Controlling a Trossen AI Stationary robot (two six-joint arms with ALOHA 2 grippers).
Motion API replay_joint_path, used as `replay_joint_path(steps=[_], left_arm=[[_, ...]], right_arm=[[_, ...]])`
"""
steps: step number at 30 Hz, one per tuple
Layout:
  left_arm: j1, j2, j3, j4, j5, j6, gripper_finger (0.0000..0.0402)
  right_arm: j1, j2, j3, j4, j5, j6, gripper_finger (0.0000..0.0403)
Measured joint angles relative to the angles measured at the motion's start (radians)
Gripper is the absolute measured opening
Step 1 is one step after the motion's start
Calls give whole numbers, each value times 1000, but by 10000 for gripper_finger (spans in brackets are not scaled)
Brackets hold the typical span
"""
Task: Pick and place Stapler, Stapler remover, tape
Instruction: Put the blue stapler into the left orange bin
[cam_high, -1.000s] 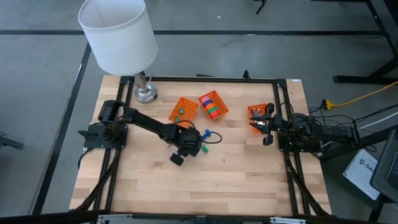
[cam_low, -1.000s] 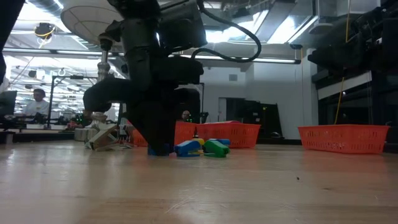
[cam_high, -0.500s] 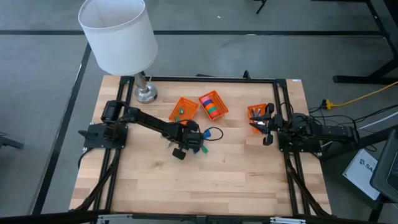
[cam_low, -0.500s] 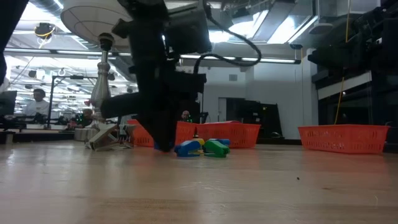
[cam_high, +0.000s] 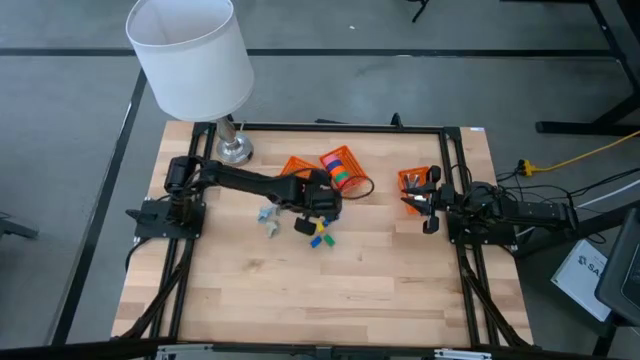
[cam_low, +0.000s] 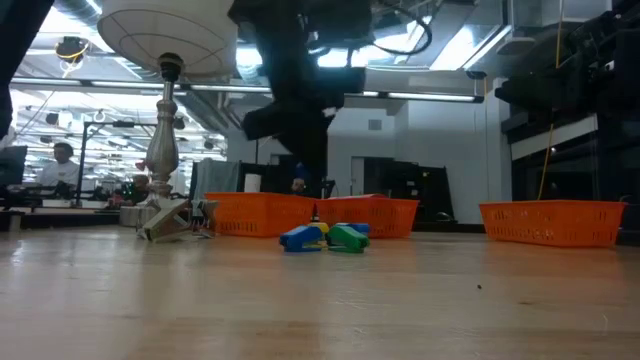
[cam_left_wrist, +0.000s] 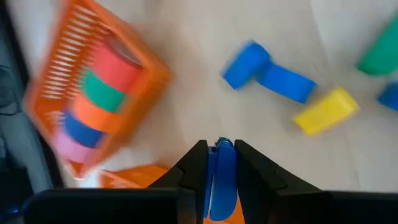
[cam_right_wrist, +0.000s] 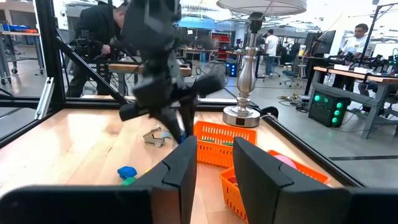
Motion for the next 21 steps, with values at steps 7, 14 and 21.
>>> replay_joint_path(steps=[7, 14, 21], left_arm=[[54, -2, 108, -49, -11, 3, 59], [106, -3, 187, -107, -9, -5, 59], [184, -4, 198, -124, 73, -60, 59]], right_arm=[[0, 0, 0, 0, 0, 0, 108], [0, 0, 0, 0, 0, 0, 108], [0, 0, 0, 0, 0, 0, 108]])
